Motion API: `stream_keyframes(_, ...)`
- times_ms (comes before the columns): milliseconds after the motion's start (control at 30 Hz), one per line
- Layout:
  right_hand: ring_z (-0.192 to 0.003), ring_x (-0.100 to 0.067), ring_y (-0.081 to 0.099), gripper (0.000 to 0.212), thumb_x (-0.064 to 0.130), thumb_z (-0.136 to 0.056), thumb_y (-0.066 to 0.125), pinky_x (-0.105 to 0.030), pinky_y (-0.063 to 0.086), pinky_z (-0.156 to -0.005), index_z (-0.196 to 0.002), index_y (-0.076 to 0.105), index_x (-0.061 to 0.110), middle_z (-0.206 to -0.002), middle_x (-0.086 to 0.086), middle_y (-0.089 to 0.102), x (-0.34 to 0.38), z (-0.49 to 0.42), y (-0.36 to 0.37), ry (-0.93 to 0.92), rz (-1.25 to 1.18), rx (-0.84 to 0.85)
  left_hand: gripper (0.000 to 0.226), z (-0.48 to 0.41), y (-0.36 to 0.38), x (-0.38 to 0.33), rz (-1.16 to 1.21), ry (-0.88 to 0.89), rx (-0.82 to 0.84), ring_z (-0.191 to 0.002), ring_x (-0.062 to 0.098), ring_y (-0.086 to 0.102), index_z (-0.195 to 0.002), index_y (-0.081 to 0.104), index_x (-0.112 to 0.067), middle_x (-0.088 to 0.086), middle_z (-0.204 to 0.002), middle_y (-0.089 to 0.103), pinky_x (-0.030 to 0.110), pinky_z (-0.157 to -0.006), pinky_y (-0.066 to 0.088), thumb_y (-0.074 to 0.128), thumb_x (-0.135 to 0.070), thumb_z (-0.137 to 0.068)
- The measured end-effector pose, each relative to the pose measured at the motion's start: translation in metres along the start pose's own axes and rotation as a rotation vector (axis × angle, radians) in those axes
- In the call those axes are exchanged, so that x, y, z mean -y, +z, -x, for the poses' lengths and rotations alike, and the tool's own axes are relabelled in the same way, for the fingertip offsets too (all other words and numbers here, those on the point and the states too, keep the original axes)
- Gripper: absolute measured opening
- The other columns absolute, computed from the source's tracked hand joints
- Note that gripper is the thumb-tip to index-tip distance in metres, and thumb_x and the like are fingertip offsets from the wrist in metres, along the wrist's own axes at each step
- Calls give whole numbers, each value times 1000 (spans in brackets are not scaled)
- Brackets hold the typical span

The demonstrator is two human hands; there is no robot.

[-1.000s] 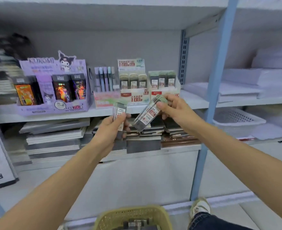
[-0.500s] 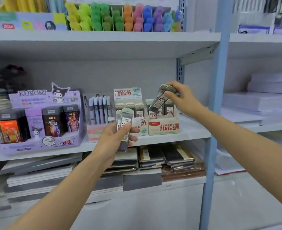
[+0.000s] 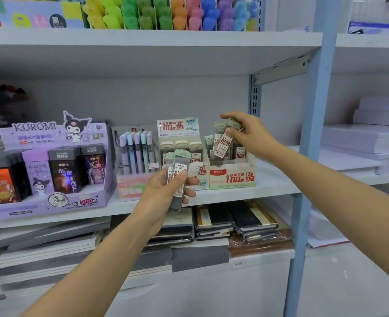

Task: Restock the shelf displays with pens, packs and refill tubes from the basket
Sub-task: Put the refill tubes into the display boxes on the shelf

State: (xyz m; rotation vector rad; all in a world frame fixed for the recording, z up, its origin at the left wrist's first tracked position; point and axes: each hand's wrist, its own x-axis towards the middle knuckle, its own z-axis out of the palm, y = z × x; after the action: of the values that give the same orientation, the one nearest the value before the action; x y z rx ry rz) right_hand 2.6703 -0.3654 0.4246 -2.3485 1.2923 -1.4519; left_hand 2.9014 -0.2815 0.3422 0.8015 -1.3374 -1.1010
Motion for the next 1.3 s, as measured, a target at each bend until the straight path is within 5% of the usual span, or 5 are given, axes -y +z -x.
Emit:
stream_keyframes(300,-92,7,64,22,6,-95,55,-11,50,-68,-112,57,20,-103,6,67,14,-2,-11,-74,-125,-66,21,-1,2,-2,6,-2,-6,-66,11,65,-114,61,-15,7,-94,75,23,-58,54,59,-25,-95)
stream_keyframes(567,-98,-16,67,18,3,-94,55,-27,57,-81,-108,60,13,-100,-4,68,4,7,-34,-75,-126,-133,20,-1,6,-1,28,-32,-23,-65,9,66,-110,64,-17,4,-91,75,21,-53,54,62,-27,-93)
stream_keyframes(933,-101,-12,62,22,10,-94,57,-35,55,-89,-113,65,17,-106,5,64,-10,13,2,0,12,-57,23,0,10,0,14,-55,-18,-65,8,65,-109,66,-14,2,-89,74,20,-53,52,64,-27,-91)
stream_keyframes(1133,-110,-15,54,30,14,-97,52,-23,45,-90,-125,62,17,-117,2,55,-16,12,9,23,210,63,17,-1,10,0,-28,-65,-30,-57,6,63,-103,67,-16,1,-81,74,18,-47,48,65,-26,-90)
stream_keyframes(1300,-104,-3,53,31,23,-98,52,-27,50,-94,-128,58,22,-121,4,53,4,25,11,-41,14,-97,12,-3,14,2,-74,-19,1,-64,7,66,-101,68,-19,-1,-84,75,18,-57,53,63,-25,-91)
